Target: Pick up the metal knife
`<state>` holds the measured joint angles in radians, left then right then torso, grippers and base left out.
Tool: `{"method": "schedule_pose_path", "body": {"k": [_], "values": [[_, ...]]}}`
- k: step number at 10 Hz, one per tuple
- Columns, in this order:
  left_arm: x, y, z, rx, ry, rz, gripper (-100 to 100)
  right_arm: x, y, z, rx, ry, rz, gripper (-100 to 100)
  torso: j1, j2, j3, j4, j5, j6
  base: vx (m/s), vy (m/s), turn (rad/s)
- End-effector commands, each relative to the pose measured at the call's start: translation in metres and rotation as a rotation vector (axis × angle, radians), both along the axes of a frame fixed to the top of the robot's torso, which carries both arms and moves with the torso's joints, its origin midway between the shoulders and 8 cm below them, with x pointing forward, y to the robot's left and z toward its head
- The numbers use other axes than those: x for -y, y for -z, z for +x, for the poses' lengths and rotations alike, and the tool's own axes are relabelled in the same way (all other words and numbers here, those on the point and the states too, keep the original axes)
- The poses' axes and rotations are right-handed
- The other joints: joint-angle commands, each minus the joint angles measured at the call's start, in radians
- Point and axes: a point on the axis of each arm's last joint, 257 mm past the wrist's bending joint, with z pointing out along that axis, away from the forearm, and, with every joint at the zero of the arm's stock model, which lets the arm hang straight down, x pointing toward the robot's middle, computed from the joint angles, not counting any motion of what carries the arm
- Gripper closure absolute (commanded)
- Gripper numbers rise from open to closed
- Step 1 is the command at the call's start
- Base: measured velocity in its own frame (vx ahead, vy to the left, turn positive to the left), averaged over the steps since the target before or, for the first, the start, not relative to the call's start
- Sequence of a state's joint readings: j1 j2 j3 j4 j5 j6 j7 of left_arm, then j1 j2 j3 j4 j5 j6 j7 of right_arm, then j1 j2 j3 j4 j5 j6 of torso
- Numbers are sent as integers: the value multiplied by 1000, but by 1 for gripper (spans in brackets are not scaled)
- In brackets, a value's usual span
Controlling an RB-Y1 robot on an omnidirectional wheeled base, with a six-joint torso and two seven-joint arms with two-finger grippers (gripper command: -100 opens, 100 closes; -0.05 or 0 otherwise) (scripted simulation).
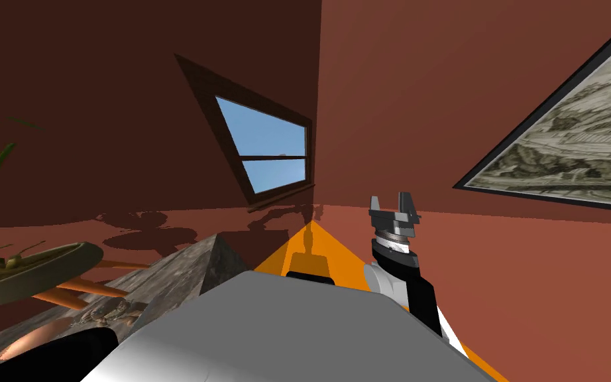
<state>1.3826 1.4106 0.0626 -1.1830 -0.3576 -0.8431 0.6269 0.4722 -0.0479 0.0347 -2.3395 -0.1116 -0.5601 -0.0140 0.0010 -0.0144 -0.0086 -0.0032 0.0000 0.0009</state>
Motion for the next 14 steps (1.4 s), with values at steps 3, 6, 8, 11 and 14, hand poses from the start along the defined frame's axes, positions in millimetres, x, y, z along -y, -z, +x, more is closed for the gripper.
{"method": "schedule_pose_path", "body": {"k": [3,6,8,11,14], "values": [[5,11,-8,2,-14,0,-100,0,0,0,0,0,0,0,-6,12,7,3,-1,-2,40,30,-48],[17,28,-19,5,-32,-5,-100,0,0,0,0,0,0,0,-5,15,9,4,-1,-2,9,35,-72],[15,23,-18,4,-29,-3,100,0,0,0,0,0,0,0,-7,16,9,4,-1,-2,0,6,-4],[17,24,-15,8,-27,-9,100,0,0,0,0,0,0,0,0,18,11,4,2,-3,2,-3,-6],[7,14,-10,2,-17,0,100,0,0,0,0,0,0,0,2,19,11,4,3,-4,-3,-7,37]]}}
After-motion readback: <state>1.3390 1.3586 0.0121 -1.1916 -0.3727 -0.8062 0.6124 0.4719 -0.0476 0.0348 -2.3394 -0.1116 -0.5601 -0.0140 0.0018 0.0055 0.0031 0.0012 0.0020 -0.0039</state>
